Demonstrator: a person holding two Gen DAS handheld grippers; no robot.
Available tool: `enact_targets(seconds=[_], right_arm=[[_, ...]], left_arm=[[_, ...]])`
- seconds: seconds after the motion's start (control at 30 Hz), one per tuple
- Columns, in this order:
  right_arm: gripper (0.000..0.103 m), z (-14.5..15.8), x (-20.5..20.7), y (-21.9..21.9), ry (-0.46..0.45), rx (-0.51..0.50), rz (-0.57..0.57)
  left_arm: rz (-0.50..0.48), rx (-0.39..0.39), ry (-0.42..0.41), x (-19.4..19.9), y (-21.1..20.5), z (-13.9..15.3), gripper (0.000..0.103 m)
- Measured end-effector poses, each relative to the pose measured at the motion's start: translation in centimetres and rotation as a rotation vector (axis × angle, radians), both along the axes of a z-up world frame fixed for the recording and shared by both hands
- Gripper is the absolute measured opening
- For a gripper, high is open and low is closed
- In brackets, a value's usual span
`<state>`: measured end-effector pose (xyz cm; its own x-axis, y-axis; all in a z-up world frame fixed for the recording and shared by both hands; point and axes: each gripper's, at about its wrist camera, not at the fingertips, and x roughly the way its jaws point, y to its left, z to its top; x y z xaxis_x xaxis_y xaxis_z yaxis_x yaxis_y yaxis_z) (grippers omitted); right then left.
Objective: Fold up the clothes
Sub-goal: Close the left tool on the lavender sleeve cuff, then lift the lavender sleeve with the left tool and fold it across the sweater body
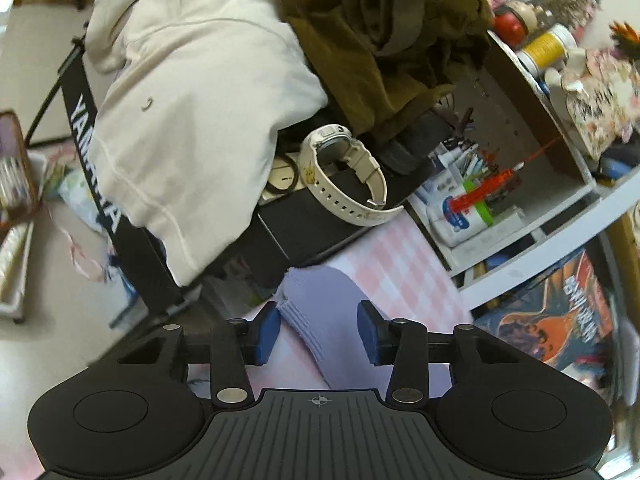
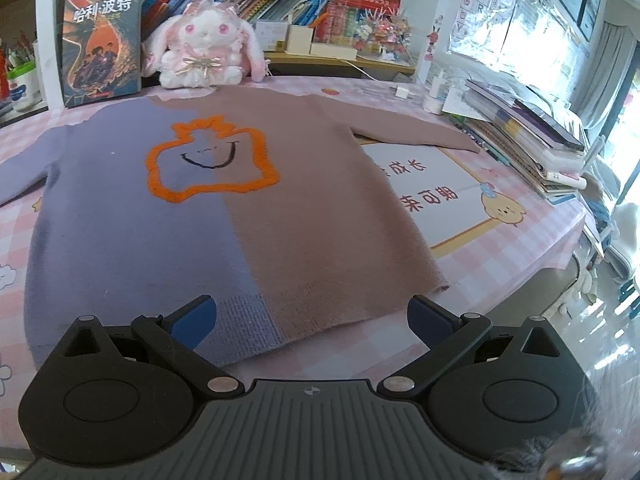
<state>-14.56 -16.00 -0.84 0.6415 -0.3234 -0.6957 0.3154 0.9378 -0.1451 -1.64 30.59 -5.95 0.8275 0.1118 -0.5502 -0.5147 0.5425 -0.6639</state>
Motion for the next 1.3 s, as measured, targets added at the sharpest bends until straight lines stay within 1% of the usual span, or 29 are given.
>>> enact_targets(seconds=[0.07,0.1,0.23,0.27,0.33,0.37,0.4,0.43,0.47,0.63,0.83,0.97,1.1,1.23,1.3], right_arm=[[0.103,0.0,0.1,-0.1,0.003,0.0,0.0],[0.103,0.0,0.2,0.0,0.004,-0.001,0.001],[0.103,-0.1,0.4,0.1,0.009,-0.004,0.012],[0.103,-0.1,0.4,0.1,0.01,-0.005,0.014],[0.103,-0.1,0.5,0.1,0.011,-0.006,0.017],[0.103,-0.1,0.6,0.1,0.011,-0.007,0.018],[0.103,-0.1,0.6,0.1,0.011,-0.008,0.02],[0.103,-0.1,0.7,0.1,0.011,-0.008,0.018],[0.103,-0.1,0.7,0.0,0.011,-0.008,0.015],[0.103,-0.3,1.1,-0.2,0.01,-0.005,0.015],[0.103,-0.5,2.0,-0.3,0.006,0.013,0.048],[0.103,-0.7,2.8,-0.8,0.001,0.026,0.082],[0.103,-1.0,3.6,-2.1,-0.006,0.043,0.112],[0.103,-1.1,4.4,-4.2,-0.021,0.06,0.143],[0.103,-1.0,4.7,-5.4,-0.039,0.064,0.188]], left_arm=[[-0.013,0.027,0.006,0.3,-0.2,0.1,0.041],[-0.02,0.032,0.004,0.4,-0.3,0.1,0.039],[-0.022,-0.008,-0.024,1.0,-0.2,-0.3,0.039],[-0.018,-0.018,-0.029,1.1,-0.2,-0.4,0.036],[-0.007,-0.035,-0.028,1.4,-0.1,-0.6,0.03],[0.0,-0.043,-0.022,1.5,0.0,-0.6,0.025],[0.005,-0.049,-0.013,1.6,0.1,-0.7,0.017],[0.008,-0.052,-0.002,1.6,0.2,-0.8,0.013],[0.009,-0.053,0.008,1.6,0.3,-0.9,0.004],[-0.022,-0.034,-0.009,1.4,0.1,-0.2,0.003],[-0.138,0.069,-0.096,1.4,-2.1,3.0,0.003],[-0.192,0.137,-0.138,1.5,-4.2,4.9,0.003],[-0.22,0.186,-0.166,1.7,-6.7,6.5,0.003],[-0.247,0.225,-0.195,2.3,-10.1,8.1,0.003],[-0.262,0.241,-0.209,2.7,-12.1,8.8,0.003]])
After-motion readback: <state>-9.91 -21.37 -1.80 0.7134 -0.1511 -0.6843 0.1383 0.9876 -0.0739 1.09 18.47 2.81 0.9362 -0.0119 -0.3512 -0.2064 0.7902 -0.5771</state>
